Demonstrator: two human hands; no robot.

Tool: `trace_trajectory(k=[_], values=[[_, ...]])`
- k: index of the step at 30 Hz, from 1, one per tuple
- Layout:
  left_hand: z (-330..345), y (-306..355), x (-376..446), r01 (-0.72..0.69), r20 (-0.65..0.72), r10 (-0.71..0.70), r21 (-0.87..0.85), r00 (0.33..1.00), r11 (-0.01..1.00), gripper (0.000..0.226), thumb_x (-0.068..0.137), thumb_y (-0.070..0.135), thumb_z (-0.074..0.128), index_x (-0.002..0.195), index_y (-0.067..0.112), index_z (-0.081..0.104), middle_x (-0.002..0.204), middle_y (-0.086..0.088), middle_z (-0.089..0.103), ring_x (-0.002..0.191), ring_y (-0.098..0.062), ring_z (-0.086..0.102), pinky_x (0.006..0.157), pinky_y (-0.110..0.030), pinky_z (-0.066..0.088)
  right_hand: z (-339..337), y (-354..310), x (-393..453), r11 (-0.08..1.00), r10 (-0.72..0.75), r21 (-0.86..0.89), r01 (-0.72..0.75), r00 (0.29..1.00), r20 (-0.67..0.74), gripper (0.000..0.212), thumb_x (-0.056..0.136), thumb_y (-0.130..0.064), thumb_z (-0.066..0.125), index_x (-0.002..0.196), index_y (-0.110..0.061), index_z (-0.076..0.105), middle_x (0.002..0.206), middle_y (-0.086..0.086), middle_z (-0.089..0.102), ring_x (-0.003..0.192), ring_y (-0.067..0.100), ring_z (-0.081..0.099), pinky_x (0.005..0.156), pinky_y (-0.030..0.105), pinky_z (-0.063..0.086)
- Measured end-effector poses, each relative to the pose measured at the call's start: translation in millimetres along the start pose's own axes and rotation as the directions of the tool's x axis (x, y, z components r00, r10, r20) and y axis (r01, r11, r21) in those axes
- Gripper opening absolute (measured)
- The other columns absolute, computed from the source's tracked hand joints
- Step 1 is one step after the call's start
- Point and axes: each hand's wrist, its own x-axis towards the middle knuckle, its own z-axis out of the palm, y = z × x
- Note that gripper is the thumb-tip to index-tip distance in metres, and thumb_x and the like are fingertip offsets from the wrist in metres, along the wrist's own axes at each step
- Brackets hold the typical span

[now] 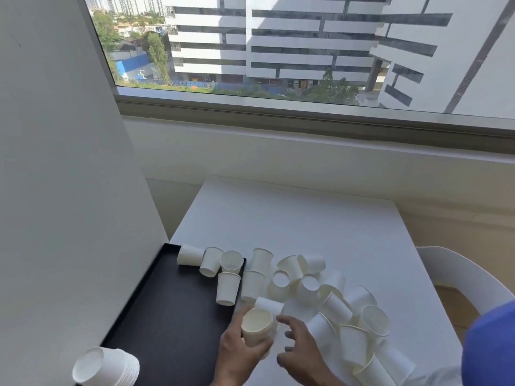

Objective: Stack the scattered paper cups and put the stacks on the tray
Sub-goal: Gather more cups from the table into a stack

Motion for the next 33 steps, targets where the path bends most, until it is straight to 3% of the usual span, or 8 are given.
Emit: trace_trajectory(k=[5,11,14,15,17,22,29,33], values=[[-15,-12,2,0.076,-0.058,-0.069,0.133,0.996,0.988,0.075,0.051,0.041,0.080,0.122,0.050,0.055,0.101,0.012,0.070,0.094,-0.007,0.065,0.086,-0.031,0.055,1,-4,20,0.987,0.141,0.066,-0.145,0.989,0.053,0.074,0.051,-0.001,0.059,0.117,-0.035,0.059,0.129,-0.001,0.044,0.121,0.011,0.041,0.071,0.021,0.053],[-21,-20,0,0.087,-0.003,-0.089,0.269,0.996,0.959,0.085,0.053,0.049,0.073,0.134,0.047,0.046,0.111,0.019,0.060,0.107,-0.008,0.054,0.093,-0.027,0.049,6,-4,29,0.950,0.229,0.204,-0.236,0.972,0.061,0.077,0.046,-0.004,0.059,0.122,-0.015,0.063,0.121,0.013,0.058,0.119,0.021,0.051,0.087,0.041,0.056],[-21,-22,0,0.077,0.052,-0.102,0.354,0.993,0.932,0.089,0.058,0.052,0.069,0.141,0.049,0.036,0.100,0.022,0.048,0.104,-0.009,0.053,0.091,-0.022,0.045,4,-1,18,0.972,0.146,0.197,-0.126,0.985,-0.093,0.049,0.052,-0.005,0.072,0.097,-0.023,0.075,0.103,-0.001,0.073,0.105,0.014,0.064,0.087,0.034,0.057],[-20,-23,-1,0.078,0.066,-0.111,0.378,0.992,0.923,0.091,0.059,0.053,0.067,0.143,0.051,0.032,0.099,0.020,0.045,0.104,-0.012,0.055,0.092,-0.022,0.045,2,0,13,0.980,0.105,0.182,-0.077,0.983,-0.149,0.036,0.061,-0.002,0.076,0.087,-0.027,0.077,0.093,-0.006,0.076,0.096,0.010,0.068,0.081,0.026,0.057],[-17,-23,-1,0.087,0.092,-0.137,0.412,0.986,0.907,0.097,0.060,0.055,0.063,0.147,0.052,0.021,0.101,0.011,0.045,0.106,-0.019,0.057,0.095,-0.025,0.045,-2,3,8,0.986,0.051,0.169,-0.005,0.963,-0.265,0.033,0.073,0.004,0.075,0.070,-0.029,0.077,0.077,-0.008,0.077,0.078,0.004,0.070,0.068,0.013,0.054],[-7,-19,0,0.062,0.133,-0.148,0.499,0.980,0.864,0.104,0.060,0.054,0.059,0.149,0.047,0.007,0.102,0.005,0.044,0.105,-0.023,0.055,0.097,-0.029,0.044,-12,-1,-4,0.982,-0.108,0.092,0.164,0.892,-0.439,0.033,0.077,0.006,0.075,0.074,-0.026,0.072,0.073,-0.011,0.074,0.071,0.006,0.070,0.073,0.022,0.055],[4,-9,2,-0.059,0.224,-0.060,0.488,0.973,0.871,0.108,0.058,0.053,0.060,0.149,0.049,0.001,0.103,0.013,0.050,0.108,-0.016,0.050,0.097,-0.027,0.042,-12,-3,-18,0.950,-0.307,-0.043,0.309,0.904,-0.298,0.040,0.075,0.005,0.077,0.081,-0.034,0.077,0.077,-0.015,0.075,0.078,0.003,0.071,0.077,0.011,0.051],[9,-2,2,-0.145,0.271,0.008,0.490,0.963,0.860,0.096,0.060,0.054,0.060,0.144,0.057,0.014,0.087,0.025,0.035,0.103,-0.014,0.052,0.093,-0.027,0.046,-11,-2,-21,0.952,-0.306,-0.066,0.298,0.935,-0.182,0.039,0.073,0.003,0.075,0.081,-0.036,0.078,0.080,-0.018,0.076,0.083,0.001,0.071,0.081,0.021,0.054]])
